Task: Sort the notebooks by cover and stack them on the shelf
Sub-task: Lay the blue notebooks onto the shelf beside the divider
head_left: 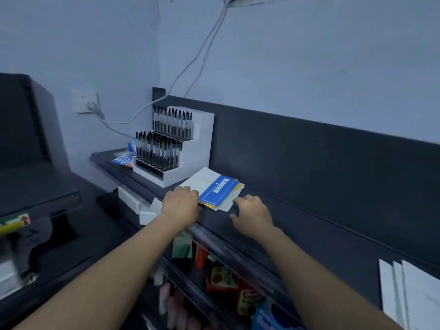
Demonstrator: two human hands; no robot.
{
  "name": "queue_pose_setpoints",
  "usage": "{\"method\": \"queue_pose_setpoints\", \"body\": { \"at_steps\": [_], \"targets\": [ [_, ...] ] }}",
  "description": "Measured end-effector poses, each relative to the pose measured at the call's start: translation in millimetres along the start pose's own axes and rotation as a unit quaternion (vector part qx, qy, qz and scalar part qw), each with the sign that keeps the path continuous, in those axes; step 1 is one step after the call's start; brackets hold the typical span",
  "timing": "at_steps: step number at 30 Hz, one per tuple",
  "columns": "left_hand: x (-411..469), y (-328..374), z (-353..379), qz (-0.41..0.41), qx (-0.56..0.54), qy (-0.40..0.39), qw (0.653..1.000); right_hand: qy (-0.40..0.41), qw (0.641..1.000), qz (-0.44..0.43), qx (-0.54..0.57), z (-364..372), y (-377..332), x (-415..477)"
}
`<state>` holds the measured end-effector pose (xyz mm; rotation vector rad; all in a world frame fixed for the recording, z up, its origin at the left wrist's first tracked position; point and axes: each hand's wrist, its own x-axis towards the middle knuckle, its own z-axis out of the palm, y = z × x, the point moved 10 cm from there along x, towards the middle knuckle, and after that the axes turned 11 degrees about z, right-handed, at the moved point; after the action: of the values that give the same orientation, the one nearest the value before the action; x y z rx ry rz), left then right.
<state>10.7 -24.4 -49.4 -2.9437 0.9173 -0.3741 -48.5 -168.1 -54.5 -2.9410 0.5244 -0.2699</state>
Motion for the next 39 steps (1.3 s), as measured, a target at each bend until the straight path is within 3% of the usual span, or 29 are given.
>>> {"method": "queue_pose_setpoints", "body": {
  "at_steps": [12,17,26,32,36,39],
  "targets": [
    [87,-68,53,-0.034,-0.044,-0.021,0.998,-0.044,0.999,0.005,0.024,49,-31,107],
    [112,-77,76,-0.040,-0.104,-0.043,0.993,-0.068,0.996,0.039,0.044,72,-27,129],
    [132,-77,73,-0.028,-0.152,-0.017,0.988,-0.042,0.980,0.141,0.135,74,-15,135],
    [130,-57,74,0.030,-0.159,-0.013,0.987,-0.012,0.922,0.265,0.282,77,10,123],
    [125,-39,70,0.077,-0.165,-0.014,0.983,-0.011,0.870,0.369,0.325,80,38,104],
    [123,-32,73,0.091,-0.185,-0.009,0.978,-0.008,0.846,0.395,0.359,80,50,93]
  ]
}}
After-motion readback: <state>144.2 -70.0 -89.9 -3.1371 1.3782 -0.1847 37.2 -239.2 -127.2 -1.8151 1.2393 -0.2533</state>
